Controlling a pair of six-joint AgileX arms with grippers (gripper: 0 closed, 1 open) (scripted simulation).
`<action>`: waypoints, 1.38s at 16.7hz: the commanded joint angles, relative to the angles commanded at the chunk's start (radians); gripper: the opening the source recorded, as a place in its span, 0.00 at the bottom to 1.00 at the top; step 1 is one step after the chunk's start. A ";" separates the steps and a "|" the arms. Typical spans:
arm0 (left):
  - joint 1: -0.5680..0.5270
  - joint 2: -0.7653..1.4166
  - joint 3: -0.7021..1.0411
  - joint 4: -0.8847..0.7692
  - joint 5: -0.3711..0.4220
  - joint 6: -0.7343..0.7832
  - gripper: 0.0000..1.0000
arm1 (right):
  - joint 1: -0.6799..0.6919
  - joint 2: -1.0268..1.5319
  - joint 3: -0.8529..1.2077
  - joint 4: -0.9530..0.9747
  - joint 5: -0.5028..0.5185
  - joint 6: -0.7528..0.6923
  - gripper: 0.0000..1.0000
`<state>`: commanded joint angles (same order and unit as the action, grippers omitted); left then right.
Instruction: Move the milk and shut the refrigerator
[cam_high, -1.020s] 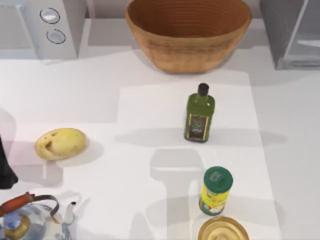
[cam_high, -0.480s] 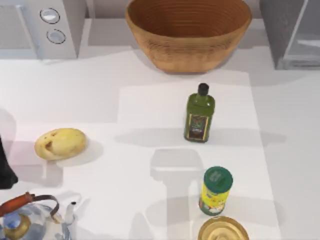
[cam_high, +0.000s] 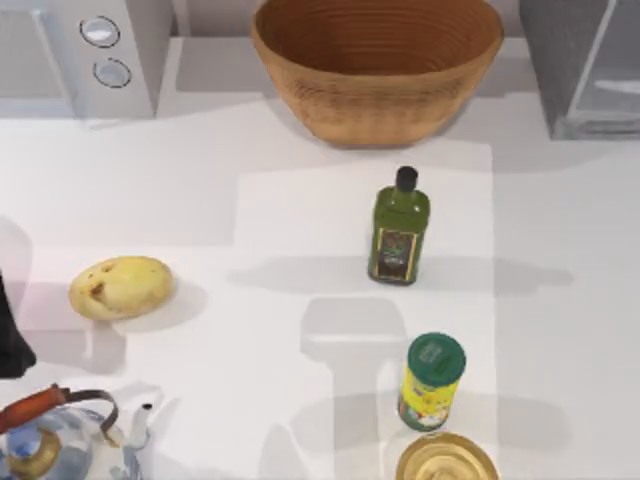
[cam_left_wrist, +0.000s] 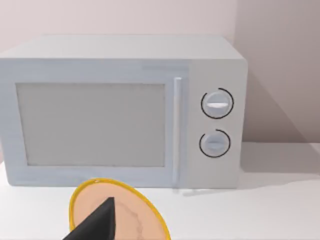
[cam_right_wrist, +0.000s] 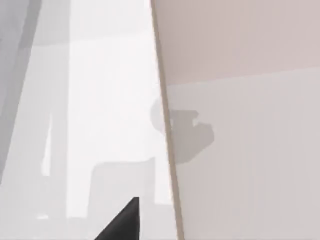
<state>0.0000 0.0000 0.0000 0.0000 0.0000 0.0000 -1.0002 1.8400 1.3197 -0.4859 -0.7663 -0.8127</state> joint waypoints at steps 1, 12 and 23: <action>0.000 0.000 0.000 0.000 0.000 0.000 1.00 | 0.023 -0.002 -0.007 0.051 0.009 0.055 1.00; 0.000 0.000 0.000 0.000 0.000 0.000 1.00 | 0.052 -0.006 -0.050 0.216 0.033 0.192 1.00; 0.000 0.000 0.000 0.000 0.000 0.000 1.00 | 0.421 -0.101 -0.166 0.354 0.299 0.434 1.00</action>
<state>0.0000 0.0000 0.0000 0.0000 0.0000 0.0000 -0.5792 1.7391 1.1533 -0.1320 -0.4674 -0.3788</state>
